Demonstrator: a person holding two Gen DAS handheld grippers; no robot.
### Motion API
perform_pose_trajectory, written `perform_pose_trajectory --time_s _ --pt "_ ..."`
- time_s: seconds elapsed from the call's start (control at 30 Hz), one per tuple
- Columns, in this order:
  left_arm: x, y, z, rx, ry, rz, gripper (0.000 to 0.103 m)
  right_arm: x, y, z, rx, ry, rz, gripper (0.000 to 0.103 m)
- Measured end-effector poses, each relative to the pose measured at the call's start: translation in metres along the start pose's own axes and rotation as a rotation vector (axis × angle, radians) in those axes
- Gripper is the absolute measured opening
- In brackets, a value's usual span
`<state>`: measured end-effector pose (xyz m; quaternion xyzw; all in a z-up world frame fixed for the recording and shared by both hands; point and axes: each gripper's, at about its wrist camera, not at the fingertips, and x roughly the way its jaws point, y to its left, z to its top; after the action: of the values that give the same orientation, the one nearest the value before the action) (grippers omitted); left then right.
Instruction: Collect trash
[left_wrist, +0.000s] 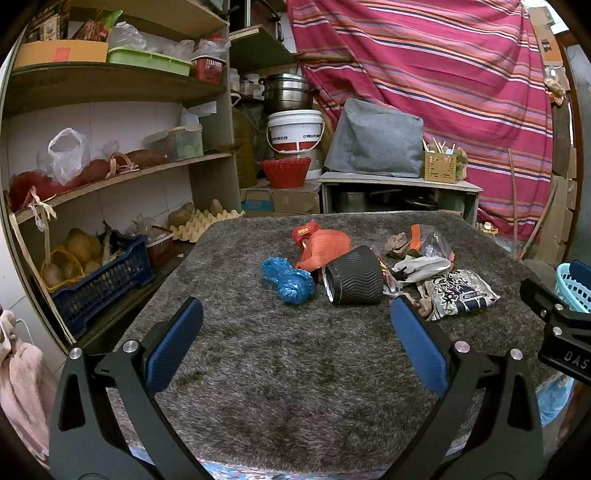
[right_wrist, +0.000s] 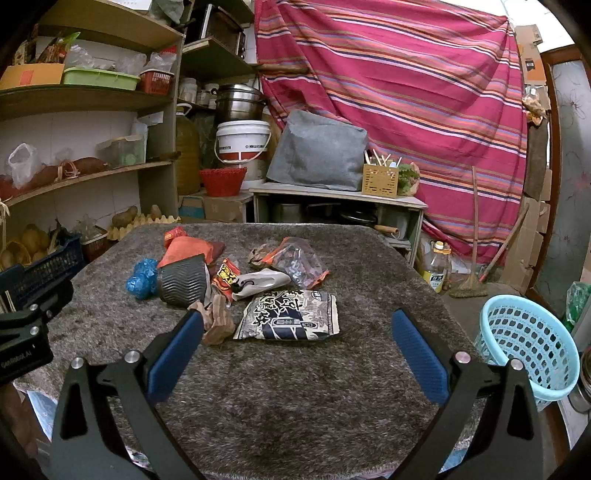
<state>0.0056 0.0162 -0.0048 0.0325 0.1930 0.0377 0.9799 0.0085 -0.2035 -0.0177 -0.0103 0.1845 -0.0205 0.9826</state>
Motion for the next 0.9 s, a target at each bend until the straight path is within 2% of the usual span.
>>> perform_pose_trajectory --time_s 0.7,0.9 --pt "0.003 0.008 -0.003 -0.012 0.011 0.003 0.098 0.002 0.0 0.0 -0.003 0.0 -0.003 0.099" --pt "0.01 0.01 -0.002 -0.02 0.035 -0.001 0.098 0.012 -0.002 -0.001 0.015 0.03 0.003 0.099"
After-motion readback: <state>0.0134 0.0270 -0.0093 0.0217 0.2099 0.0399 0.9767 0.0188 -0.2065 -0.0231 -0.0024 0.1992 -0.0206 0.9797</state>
